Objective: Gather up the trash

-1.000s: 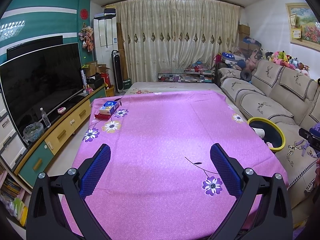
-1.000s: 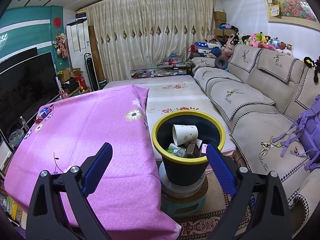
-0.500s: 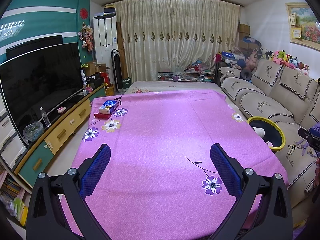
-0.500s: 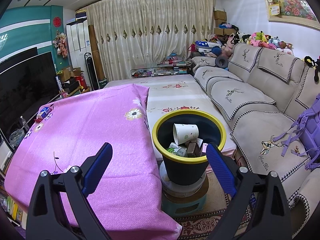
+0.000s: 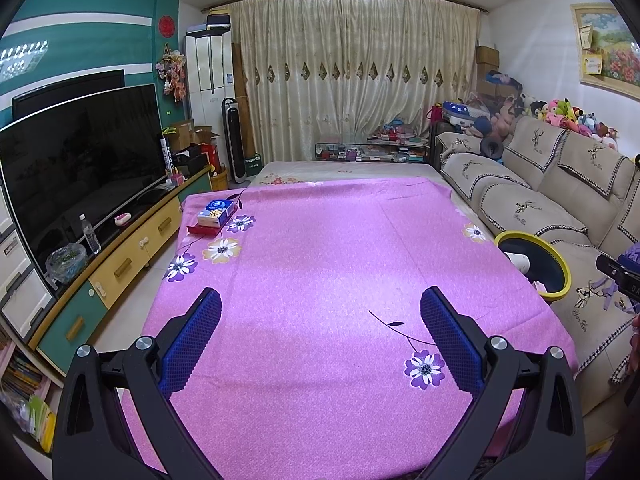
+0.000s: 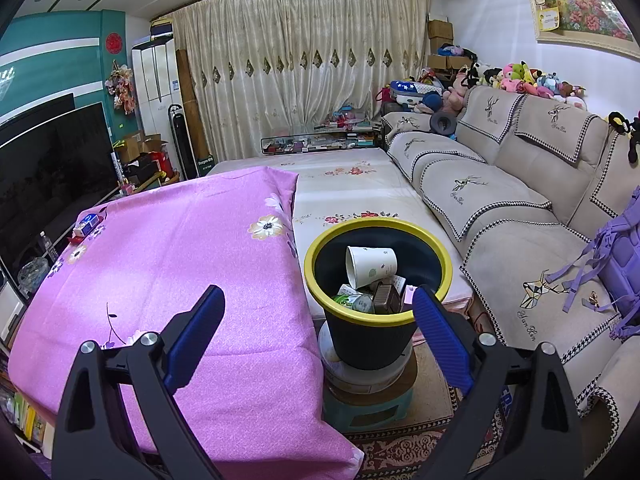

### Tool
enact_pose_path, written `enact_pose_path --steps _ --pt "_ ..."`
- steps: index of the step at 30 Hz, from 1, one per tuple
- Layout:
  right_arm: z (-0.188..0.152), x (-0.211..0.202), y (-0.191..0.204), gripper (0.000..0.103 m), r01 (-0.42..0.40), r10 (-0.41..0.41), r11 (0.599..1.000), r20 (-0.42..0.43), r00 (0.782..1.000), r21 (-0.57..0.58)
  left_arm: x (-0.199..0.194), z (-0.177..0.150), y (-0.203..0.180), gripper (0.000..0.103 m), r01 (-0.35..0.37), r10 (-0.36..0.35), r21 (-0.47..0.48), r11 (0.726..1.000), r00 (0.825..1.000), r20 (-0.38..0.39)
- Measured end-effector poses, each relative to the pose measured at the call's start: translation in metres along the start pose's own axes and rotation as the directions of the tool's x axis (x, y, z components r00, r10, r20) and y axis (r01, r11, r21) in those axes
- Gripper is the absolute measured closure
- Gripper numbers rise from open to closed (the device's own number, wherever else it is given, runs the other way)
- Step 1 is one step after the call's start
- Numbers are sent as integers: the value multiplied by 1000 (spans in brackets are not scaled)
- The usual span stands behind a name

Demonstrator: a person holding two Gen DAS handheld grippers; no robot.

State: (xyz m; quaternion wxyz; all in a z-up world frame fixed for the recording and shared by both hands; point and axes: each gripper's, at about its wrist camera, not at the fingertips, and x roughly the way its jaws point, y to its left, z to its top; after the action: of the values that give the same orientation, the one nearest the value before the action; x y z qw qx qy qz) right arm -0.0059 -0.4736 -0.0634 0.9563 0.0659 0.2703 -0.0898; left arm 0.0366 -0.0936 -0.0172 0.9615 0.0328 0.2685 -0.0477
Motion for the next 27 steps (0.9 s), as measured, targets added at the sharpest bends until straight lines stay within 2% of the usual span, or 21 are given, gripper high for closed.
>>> enact_pose_path --steps 21,27 --pt "1 0 0 13 0 0 1000 -1 1000 1 4 -2 0 5 17 -17 -6 1000 1000 -26" --pt "1 0 0 13 -1 1 1000 -2 1000 2 5 -2 1 5 81 -81 -12 997 997 -18"
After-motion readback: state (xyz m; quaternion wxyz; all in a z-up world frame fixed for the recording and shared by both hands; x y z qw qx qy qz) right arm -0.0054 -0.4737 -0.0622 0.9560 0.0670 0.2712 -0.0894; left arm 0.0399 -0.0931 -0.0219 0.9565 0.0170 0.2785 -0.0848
